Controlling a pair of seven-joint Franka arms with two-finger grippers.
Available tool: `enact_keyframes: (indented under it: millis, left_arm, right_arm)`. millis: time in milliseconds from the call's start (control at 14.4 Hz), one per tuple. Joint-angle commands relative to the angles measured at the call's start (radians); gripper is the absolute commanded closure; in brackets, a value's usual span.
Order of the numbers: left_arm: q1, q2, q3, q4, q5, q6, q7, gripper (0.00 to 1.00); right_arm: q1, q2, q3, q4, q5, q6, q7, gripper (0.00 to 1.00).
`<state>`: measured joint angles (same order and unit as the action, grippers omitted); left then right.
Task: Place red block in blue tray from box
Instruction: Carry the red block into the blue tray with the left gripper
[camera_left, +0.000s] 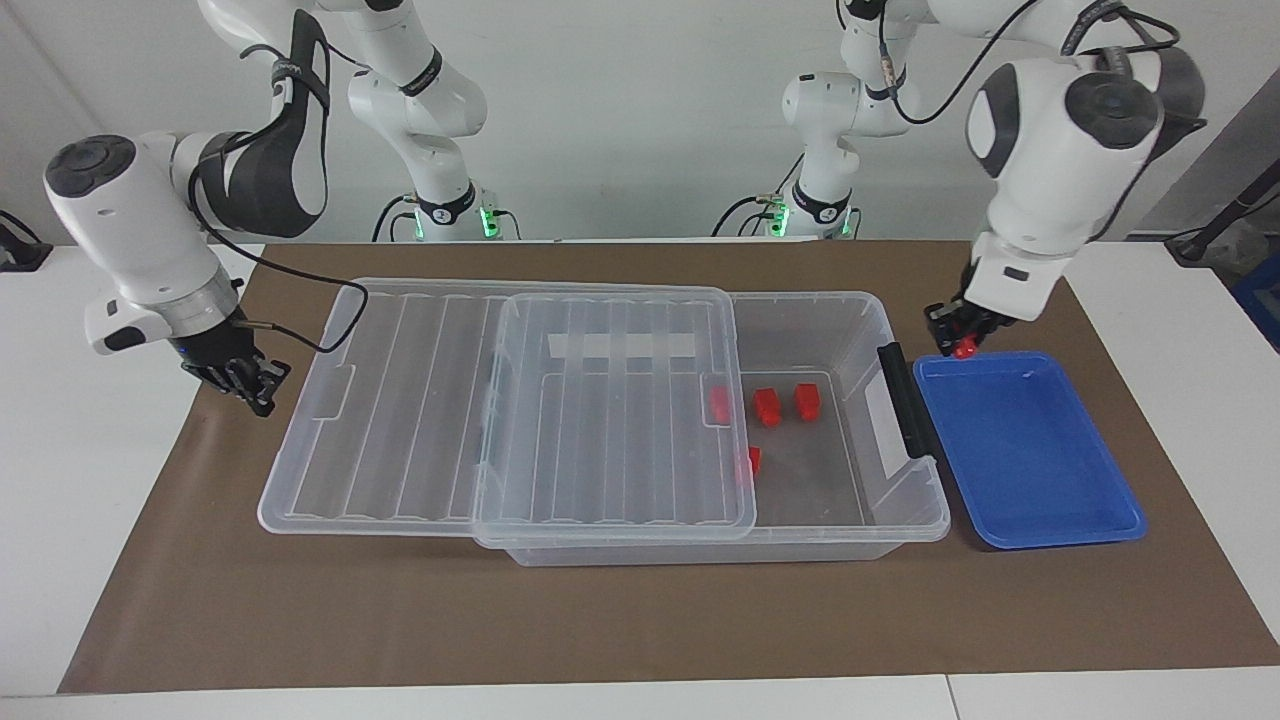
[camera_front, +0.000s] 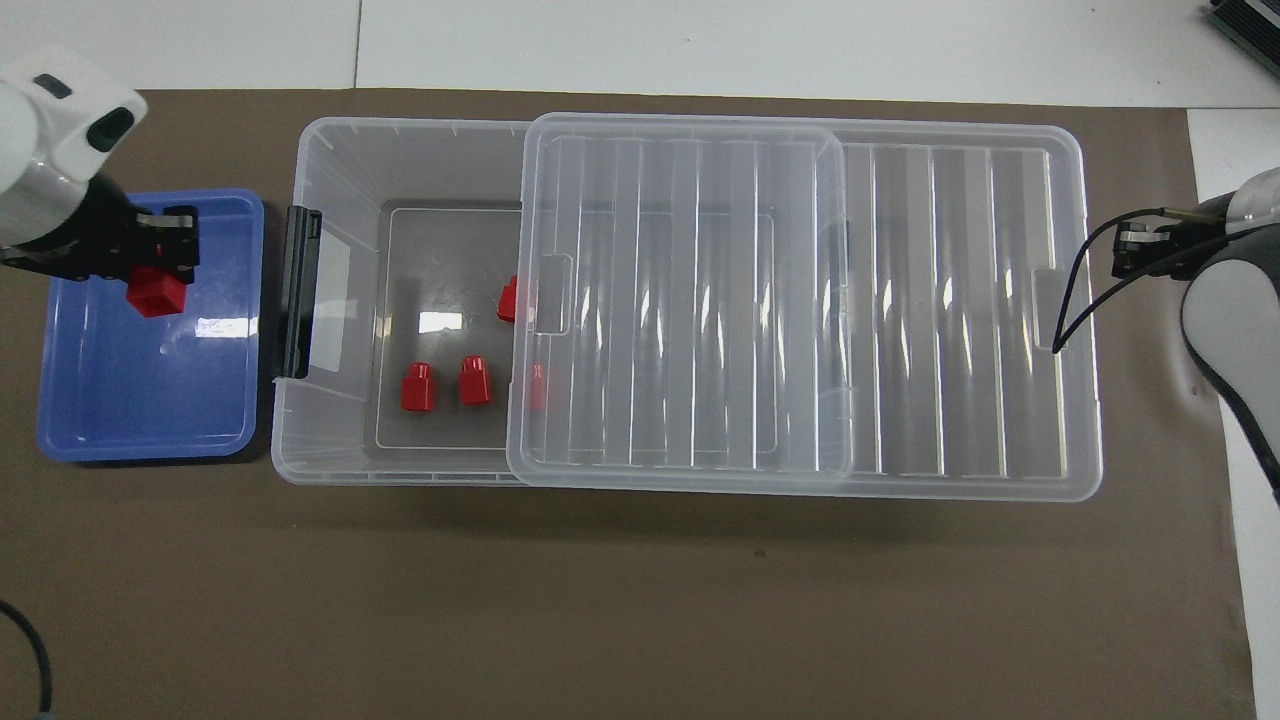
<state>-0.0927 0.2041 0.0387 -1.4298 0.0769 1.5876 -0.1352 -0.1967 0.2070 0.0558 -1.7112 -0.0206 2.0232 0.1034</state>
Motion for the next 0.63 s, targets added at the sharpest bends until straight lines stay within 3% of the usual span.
enact_keyframes:
  millis: [0,278,556]
  left_arm:
    - [0.109,-0.029,-0.01,-0.041,-0.032,0.053,0.198,1.0]
    - [0.157,-0.101,-0.003,-0.292,-0.032,0.378,0.402,1.0]
    - [0.214,-0.071,-0.003,-0.369,-0.032,0.534,0.511,1.0]
  right_arm:
    - [-0.004,0.011,0.012,-0.001,0.016,0.02,-0.034,1.0]
    - [0.002,0.011,0.022,0.001,0.016,0.011,-0.034,1.0]
    - [0.031,0.009,0.024,0.002,0.018,0.002,-0.036,1.0]
